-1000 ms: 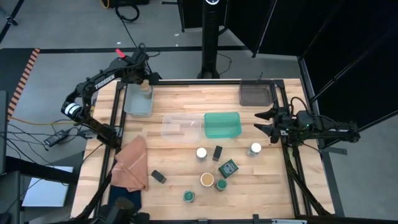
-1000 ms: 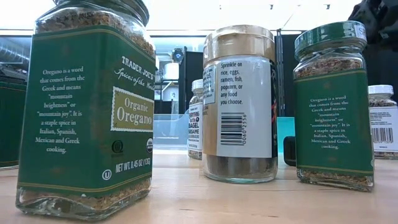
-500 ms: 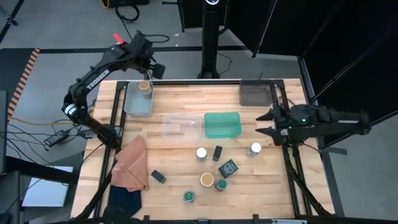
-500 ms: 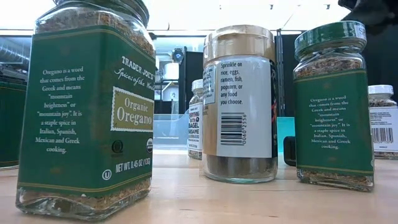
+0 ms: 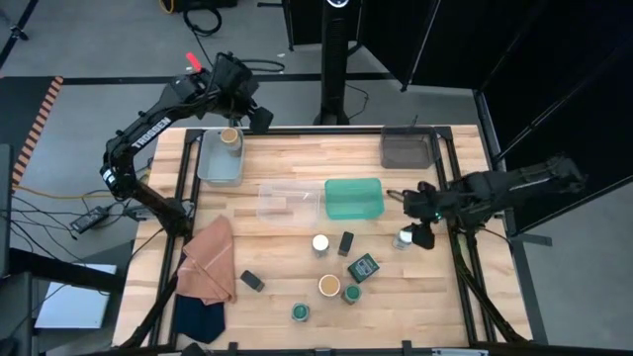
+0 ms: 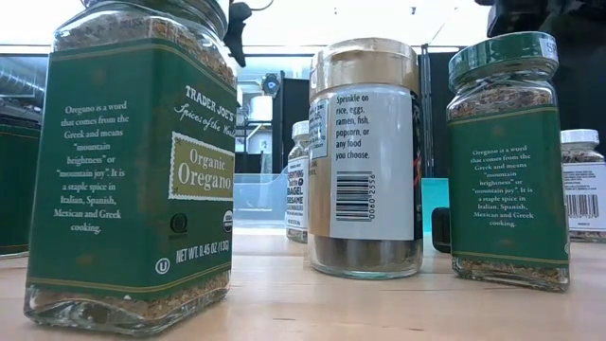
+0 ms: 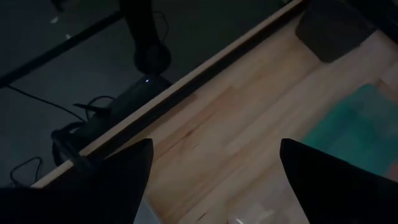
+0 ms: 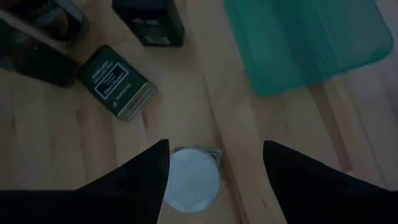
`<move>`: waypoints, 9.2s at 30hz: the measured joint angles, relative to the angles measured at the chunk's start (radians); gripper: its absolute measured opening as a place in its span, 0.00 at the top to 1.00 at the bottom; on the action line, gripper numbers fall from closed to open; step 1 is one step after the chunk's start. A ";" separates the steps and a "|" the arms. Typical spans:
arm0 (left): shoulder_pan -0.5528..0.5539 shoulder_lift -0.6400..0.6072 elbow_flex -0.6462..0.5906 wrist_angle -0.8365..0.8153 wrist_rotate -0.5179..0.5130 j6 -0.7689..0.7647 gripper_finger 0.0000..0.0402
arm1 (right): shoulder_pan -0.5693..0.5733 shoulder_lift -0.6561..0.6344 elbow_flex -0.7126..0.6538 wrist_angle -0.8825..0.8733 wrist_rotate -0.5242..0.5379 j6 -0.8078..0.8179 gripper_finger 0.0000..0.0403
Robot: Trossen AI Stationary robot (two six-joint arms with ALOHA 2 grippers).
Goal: Sort spices by type
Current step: Put the right white seasoning bottle into the black bin, then put the bottom right green seasoning can into the green bin
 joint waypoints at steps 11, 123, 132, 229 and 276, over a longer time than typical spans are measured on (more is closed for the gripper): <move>-0.027 0.000 0.000 0.004 -0.002 0.003 0.11 | 0.103 0.044 0.000 -0.009 0.035 0.118 0.34; -0.026 0.001 0.000 0.012 -0.038 0.070 0.11 | -0.593 0.280 0.356 -0.241 0.296 -0.069 0.48; -0.026 0.001 0.000 0.012 -0.039 0.070 0.11 | -0.890 0.407 0.357 -0.051 0.209 -0.229 0.48; -0.412 -0.102 -0.001 -0.056 0.224 0.444 0.11 | 0.187 0.703 0.522 0.019 -0.099 -0.182 0.22; -0.785 -0.734 -0.924 0.696 -0.304 -0.139 0.15 | 0.214 0.703 0.135 0.485 -0.112 -0.555 0.18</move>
